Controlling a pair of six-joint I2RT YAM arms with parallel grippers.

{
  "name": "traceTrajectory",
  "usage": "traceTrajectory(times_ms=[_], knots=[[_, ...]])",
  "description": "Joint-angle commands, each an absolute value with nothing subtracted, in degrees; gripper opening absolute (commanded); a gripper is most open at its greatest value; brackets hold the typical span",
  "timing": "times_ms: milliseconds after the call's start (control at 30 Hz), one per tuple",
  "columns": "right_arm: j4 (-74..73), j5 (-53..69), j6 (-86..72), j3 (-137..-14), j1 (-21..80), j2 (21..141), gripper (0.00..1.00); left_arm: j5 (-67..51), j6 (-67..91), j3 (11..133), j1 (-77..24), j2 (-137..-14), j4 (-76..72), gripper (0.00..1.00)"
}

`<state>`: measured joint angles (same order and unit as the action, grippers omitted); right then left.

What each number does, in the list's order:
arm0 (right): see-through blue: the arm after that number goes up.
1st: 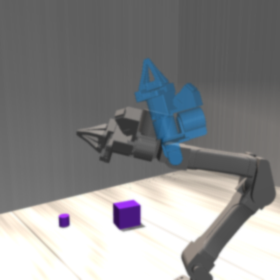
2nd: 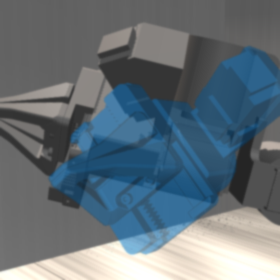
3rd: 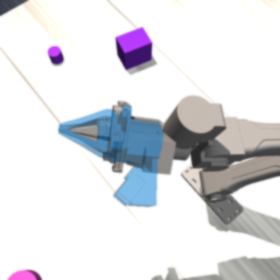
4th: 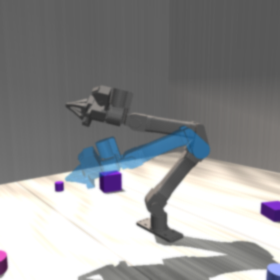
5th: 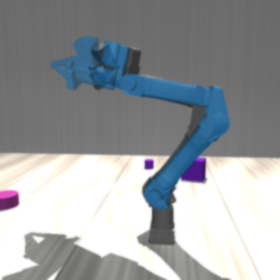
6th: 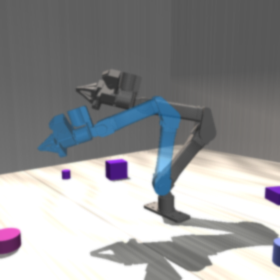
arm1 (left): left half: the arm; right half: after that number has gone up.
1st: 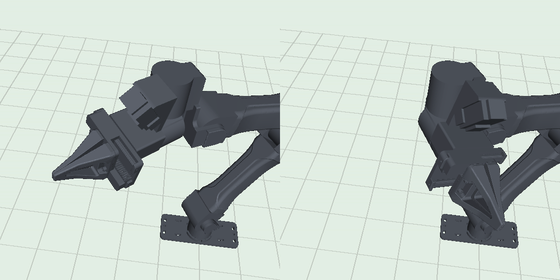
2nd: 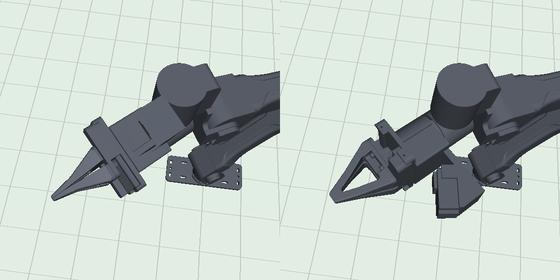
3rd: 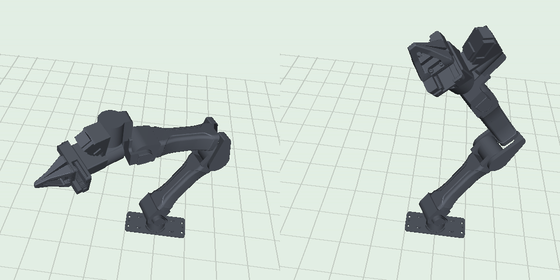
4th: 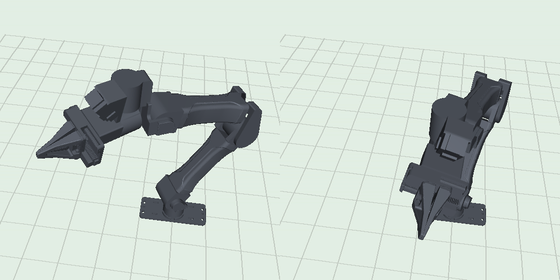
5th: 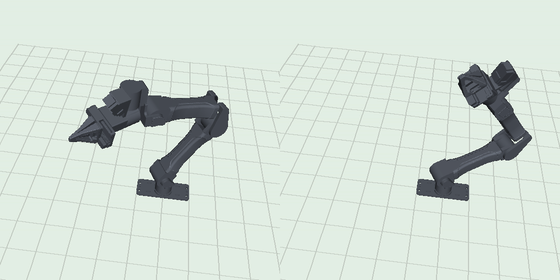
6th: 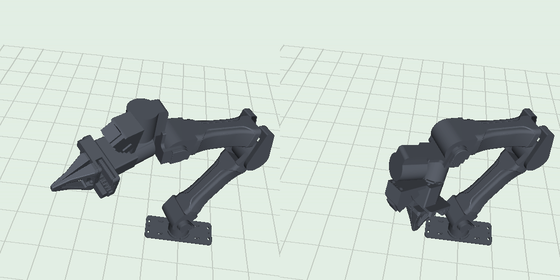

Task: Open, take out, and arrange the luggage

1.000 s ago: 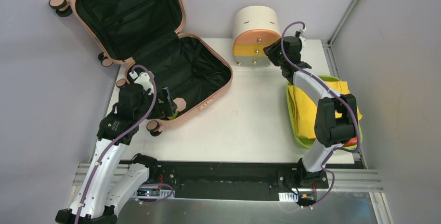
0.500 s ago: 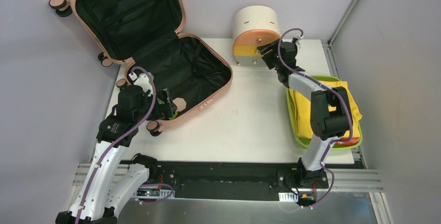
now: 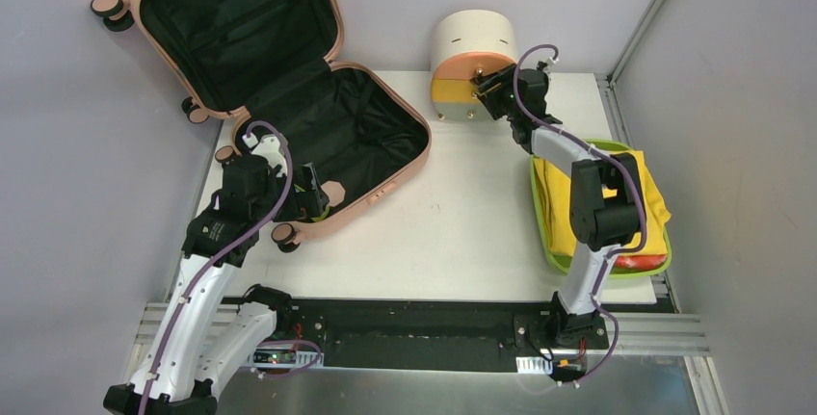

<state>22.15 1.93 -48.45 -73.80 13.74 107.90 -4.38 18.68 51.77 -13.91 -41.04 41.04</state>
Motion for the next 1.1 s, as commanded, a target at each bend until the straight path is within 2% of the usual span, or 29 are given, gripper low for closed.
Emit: traceTrajectory(times_ms=[0, 300, 467, 633, 933, 1067], knots=[[19.5, 4.3, -49.3, -79.8, 12.9, 109.5, 0.59, -4.7, 17.4, 51.5, -14.2, -40.7, 40.8, 1.00], [16.6, 6.3, -49.2, -81.0, 12.6, 110.6, 0.58, -5.0, 17.7, 51.5, -14.2, -41.0, 40.8, 1.00], [17.4, 7.2, -49.2, -82.2, 12.6, 112.4, 0.49, -5.2, 17.9, 51.8, -14.2, -41.4, 40.8, 1.00], [17.9, 6.8, -49.5, -82.4, 12.5, 113.5, 0.47, -5.1, 17.9, 51.4, -14.2, -40.9, 40.8, 1.00], [18.4, 6.9, -48.5, -81.6, 12.3, 113.4, 0.18, -5.2, 18.1, 51.3, -14.2, -41.6, 40.8, 1.00], [18.4, 8.3, -48.3, -79.8, 12.4, 111.6, 0.16, -5.1, 18.1, 51.1, -14.2, -41.7, 40.7, 1.00]])
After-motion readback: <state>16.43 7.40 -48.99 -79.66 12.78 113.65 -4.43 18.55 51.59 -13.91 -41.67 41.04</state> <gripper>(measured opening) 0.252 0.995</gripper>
